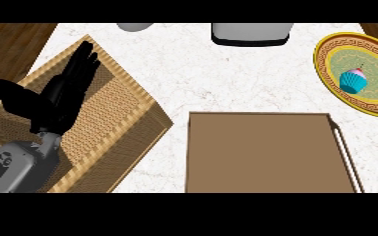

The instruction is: Pick the cupcake from the tray and place it in the plate

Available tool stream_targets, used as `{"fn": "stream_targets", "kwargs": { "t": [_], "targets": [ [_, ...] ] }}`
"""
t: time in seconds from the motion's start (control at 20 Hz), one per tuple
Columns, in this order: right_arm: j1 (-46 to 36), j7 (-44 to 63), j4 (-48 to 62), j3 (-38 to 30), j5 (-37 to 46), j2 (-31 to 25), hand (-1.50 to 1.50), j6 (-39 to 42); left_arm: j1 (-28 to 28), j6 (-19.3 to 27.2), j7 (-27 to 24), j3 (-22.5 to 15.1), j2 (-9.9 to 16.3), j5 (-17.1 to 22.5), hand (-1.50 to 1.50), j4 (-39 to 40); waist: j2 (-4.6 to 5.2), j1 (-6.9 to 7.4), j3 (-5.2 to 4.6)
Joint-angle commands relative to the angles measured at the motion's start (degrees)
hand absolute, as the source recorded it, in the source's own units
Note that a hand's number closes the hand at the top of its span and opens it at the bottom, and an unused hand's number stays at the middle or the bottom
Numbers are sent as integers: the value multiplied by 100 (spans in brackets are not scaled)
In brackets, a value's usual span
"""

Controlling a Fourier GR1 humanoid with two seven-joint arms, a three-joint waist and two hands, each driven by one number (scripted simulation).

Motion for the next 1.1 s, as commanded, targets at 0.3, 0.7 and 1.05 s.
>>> {"fn": "stream_targets", "kwargs": {
  "t": [0.3,0.7,1.05],
  "targets": [
    [194,-436,256,-179,-168,-475,-150,668,590,62,-245,-380,-5,-307,0,612,193,55,-174],
    [336,-609,264,-157,-151,-586,-150,667,230,42,38,-247,217,-127,0,553,198,62,-156],
    [469,-531,337,-75,-52,-758,-150,519,362,-20,-28,-370,203,-39,0,517,226,143,-156]
  ]
}}
